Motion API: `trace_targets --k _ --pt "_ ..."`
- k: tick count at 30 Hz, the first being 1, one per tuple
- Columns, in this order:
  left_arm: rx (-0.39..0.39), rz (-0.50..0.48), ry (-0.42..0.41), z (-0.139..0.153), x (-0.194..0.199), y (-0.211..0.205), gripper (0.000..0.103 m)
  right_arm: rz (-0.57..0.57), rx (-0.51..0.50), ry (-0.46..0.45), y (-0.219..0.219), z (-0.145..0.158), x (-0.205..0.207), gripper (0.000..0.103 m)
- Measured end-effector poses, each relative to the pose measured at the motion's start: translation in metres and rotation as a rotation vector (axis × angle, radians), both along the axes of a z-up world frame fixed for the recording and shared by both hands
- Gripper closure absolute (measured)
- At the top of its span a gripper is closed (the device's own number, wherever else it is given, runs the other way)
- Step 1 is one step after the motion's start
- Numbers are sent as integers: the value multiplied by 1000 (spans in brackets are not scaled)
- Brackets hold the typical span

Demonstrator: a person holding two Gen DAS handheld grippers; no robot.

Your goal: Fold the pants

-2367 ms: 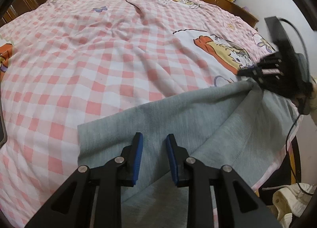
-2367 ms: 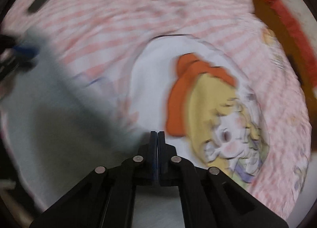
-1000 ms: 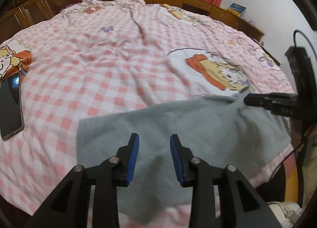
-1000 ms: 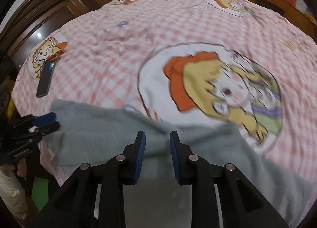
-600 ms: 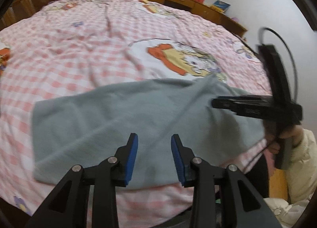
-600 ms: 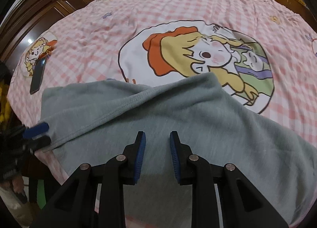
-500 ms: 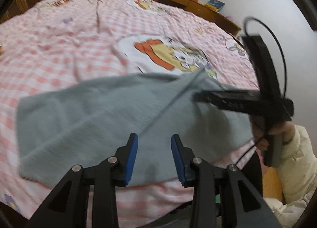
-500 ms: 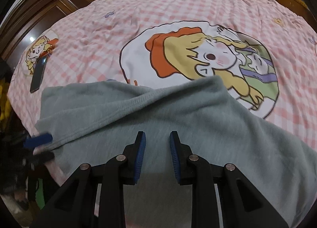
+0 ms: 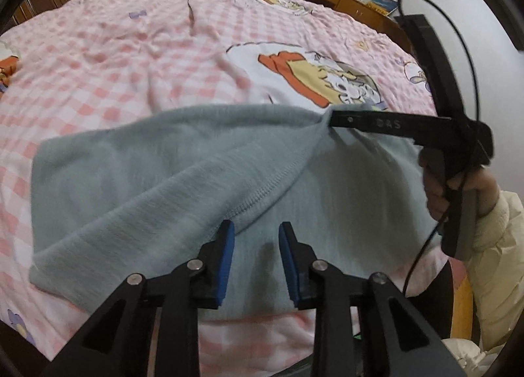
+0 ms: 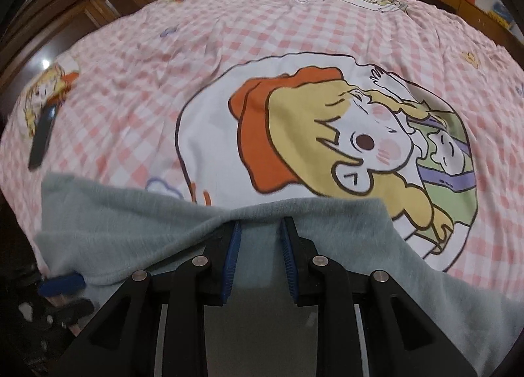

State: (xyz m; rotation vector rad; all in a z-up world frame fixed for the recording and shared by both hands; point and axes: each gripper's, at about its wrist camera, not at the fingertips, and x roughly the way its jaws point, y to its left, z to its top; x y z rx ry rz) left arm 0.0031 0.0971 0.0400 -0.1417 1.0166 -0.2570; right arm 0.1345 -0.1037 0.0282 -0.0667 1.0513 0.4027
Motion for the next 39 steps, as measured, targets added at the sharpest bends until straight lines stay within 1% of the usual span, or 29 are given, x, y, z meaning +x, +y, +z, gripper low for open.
trace_targets --k 3,5,7,9,11,13,16,20,25,29,32,36,39 --pt "0 -25 -9 6 -6 -5 73 -25 39 14 -1 1 9 77" --pt "-37 -56 2 7 -12 -10 72 -26 43 10 0 2 12 77" --pt "-39 -71 9 3 -12 -16 72 -24 43 8 0 4 12 77" --pt "-14 -64 27 -5 -11 -19 72 -22 49 6 -1 7 10 77" --pt "9 -31 41 -14 -8 -17 72 -19 58 -3 -4 14 4 77" --pt "47 9 17 -16 -6 -9 73 -9 58 -19 -8 20 -5 77" --pt "125 34 -35 -12 -3 -3 73 0 41 -42 -16 27 -21 77" --pt "187 45 -77 -3 6 4 73 -6 54 -29 -22 25 -35 77" --pt "208 63 -107 5 16 16 73 11 74 13 -18 13 -46 77" --pt "276 105 -143 13 27 26 72 34 55 20 -6 7 -49 77" --pt "322 136 -165 19 36 37 72 56 67 25 1 6 -51 77" --pt "302 170 -181 29 41 53 72 128 61 43 26 2 -51 77" --pt "285 187 -190 37 35 64 72 179 46 51 47 -2 -48 76"
